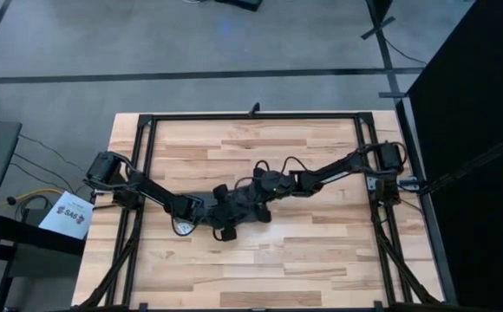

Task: Roll towel
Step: Roll the gray towel

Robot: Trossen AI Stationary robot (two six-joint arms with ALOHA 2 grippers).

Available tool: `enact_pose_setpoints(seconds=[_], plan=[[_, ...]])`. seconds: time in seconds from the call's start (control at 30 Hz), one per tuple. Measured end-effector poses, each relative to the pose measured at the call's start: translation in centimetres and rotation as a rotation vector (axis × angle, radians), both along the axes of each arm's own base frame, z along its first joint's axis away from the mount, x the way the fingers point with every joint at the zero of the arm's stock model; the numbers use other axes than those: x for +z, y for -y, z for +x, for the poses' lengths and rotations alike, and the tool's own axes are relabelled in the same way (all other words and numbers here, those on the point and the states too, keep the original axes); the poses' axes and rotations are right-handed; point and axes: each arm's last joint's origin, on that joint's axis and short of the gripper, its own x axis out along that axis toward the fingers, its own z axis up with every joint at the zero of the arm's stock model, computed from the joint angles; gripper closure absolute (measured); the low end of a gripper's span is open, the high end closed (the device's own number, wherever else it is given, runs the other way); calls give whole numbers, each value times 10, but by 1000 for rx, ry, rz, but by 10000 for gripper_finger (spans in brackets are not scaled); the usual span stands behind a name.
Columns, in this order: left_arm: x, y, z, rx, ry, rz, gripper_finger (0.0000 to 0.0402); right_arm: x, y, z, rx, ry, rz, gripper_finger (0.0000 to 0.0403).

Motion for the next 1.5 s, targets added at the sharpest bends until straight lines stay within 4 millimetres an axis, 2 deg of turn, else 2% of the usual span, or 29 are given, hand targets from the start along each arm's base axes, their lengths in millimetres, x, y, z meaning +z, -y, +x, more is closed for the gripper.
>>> enact_pose_setpoints(seconds=[0.17, 0.6, 0.77, 0.93, 1.03, 1.13, 1.27, 1.4, 1.5], plan=[[0, 0, 0, -5, 7, -1, 228, 0, -16, -1, -6, 5, -30, 145], [4, -1, 5, -32, 52, 31, 228, -22, -3, 3, -93, -40, -46, 145], [18, -3, 0, -34, 48, 76, 228, -29, -3, 3, -98, -79, -44, 145], [44, -10, -12, 31, 45, 156, 228, -30, 1, 2, -108, -86, -41, 145], [48, -17, -12, 53, 43, 189, 228, -31, 3, 2, -117, -87, -37, 145], [41, -25, -9, 60, 46, 185, 228, -31, 3, 2, -118, -84, -37, 145], [22, -34, -8, 45, 9, 154, 228, -31, 3, 2, -118, -81, -36, 145], [8, -37, -5, 34, -18, 138, 228, -30, 3, 2, -118, -78, -37, 145], [0, -37, -4, 40, -30, 131, 228, -23, 2, 1, -110, -68, -48, 145]])
